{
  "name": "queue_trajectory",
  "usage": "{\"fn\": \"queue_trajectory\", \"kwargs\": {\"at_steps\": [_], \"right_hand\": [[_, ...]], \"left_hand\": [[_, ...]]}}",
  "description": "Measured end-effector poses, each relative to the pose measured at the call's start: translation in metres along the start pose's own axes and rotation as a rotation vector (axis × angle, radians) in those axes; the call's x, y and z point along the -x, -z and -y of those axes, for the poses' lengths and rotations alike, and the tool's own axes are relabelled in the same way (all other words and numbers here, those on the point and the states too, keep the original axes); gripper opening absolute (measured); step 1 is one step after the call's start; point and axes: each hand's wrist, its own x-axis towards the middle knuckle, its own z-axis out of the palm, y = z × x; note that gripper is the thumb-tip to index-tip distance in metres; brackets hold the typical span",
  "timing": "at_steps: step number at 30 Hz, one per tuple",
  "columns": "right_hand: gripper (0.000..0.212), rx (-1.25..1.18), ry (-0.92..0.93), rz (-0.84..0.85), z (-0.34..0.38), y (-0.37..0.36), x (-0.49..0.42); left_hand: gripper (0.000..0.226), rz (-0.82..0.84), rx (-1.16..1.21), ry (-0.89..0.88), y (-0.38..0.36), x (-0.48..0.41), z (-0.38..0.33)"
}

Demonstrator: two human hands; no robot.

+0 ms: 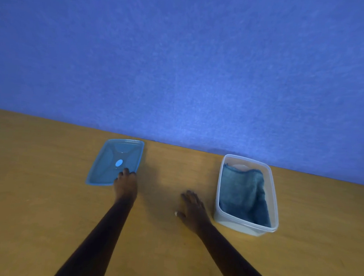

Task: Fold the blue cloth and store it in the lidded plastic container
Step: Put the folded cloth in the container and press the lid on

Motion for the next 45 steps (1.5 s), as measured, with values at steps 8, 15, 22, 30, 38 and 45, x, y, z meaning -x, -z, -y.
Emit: {"fn": "queue_trajectory", "kwargs": {"at_steps": [8,15,22,30,38,45], "right_hand": [[0.051,-0.369,-0.070,-0.098,0.005,0.020,-0.002],[0.039,-0.691,-0.166,-0.267,0.008,0.050,-0.002],[0.040,-1.458,-0.326,-0.248,-0.002,0.099,0.024],[0.017,-1.450,-0.295,-0.542,-0.061,0.142,0.060],[0.022,-0.914,-0.370,-0.674,-0.121,0.119,0.079],[0.025,-0.753,-0.449,-0.643,-0.141,0.094,0.086]], "left_hand": [[0.026,-0.143,0.280,0.020,0.053,-0.002,-0.042],[0.015,-0.273,0.798,-0.079,0.108,0.010,-0.083],[0.028,0.149,1.760,-0.087,0.149,0.034,-0.117],[0.025,0.460,1.862,0.071,0.133,0.059,-0.149],[0.008,0.450,1.244,0.038,0.063,0.074,-0.174],[0.016,0.341,1.083,0.018,0.043,0.089,-0.183]]}}
